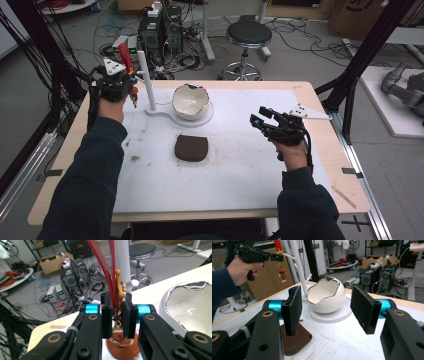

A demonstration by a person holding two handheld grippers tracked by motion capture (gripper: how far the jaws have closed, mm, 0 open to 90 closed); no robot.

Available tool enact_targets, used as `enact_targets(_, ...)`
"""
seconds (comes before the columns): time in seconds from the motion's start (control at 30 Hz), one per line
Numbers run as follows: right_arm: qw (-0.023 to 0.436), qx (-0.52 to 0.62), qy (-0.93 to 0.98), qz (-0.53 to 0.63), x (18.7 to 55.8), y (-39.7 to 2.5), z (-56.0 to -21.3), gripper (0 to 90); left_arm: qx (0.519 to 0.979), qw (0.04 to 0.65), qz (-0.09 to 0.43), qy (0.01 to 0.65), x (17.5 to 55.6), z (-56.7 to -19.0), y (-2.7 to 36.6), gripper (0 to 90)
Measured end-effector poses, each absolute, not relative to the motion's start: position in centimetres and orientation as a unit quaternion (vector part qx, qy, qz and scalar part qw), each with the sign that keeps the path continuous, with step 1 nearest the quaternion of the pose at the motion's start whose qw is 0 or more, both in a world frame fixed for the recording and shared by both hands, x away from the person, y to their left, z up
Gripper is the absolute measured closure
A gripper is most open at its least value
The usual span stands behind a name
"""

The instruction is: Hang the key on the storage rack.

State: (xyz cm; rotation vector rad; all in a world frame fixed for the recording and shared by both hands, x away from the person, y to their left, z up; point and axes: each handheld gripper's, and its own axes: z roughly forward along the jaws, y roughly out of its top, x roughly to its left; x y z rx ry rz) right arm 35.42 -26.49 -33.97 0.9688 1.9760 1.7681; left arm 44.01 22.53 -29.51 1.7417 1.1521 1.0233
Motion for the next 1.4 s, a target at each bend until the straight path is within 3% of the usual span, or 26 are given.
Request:
enact_targets(0.63,0.141,0.346,0.688,0.622,35.7,-26.5,-34.3,43.4,0.691,0.321,0.498,0.414,43.5,-29.7,19.9,79.8)
enact_targets(1.2,0.133,0.348,0.688,0.622,35.7,-26.5,-34.4,43.4,0.721,0.234,0.539,0.367,44.1,-30.1,18.7,76.6)
enact_targets(1.4,0.131,0.351,0.688,0.622,35.7,-26.5,-34.4,43.4,0.720,0.236,0.545,0.358,44.1,-30.3,18.4,76.0)
